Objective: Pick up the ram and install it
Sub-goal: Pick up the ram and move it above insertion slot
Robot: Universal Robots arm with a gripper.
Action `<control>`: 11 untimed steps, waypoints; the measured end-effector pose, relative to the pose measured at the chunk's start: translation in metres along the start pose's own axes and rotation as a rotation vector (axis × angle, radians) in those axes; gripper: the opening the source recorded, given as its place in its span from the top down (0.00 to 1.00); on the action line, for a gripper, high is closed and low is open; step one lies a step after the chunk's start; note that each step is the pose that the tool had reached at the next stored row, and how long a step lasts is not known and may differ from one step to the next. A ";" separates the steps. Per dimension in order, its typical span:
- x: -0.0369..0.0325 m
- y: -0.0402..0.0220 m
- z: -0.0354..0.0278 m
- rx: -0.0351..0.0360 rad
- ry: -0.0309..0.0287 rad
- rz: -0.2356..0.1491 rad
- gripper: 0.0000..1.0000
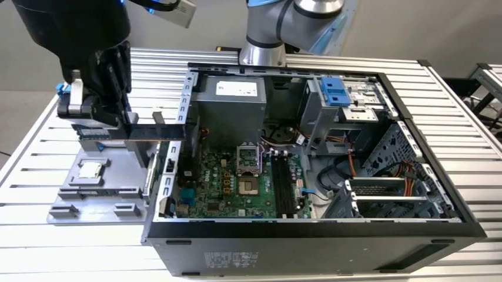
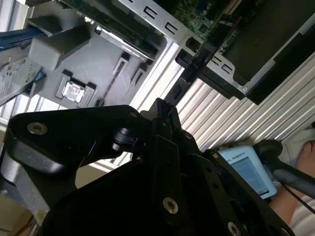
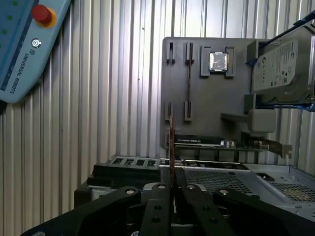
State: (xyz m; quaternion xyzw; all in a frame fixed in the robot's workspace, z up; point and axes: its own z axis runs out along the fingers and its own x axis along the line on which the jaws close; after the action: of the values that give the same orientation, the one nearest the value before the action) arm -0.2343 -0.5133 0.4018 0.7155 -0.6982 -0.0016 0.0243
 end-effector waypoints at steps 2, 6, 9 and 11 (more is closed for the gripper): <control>0.0001 -0.0052 -0.0001 0.0005 0.0000 0.000 1.00; 0.0002 -0.0158 0.0001 0.0002 -0.0001 0.007 1.00; 0.0001 -0.0239 0.0004 0.0000 -0.0002 0.015 1.00; -0.0001 -0.0300 0.0006 -0.0002 -0.0001 0.020 1.00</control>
State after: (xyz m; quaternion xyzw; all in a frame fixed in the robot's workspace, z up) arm -0.2044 -0.5125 0.4001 0.7083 -0.7055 -0.0015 0.0244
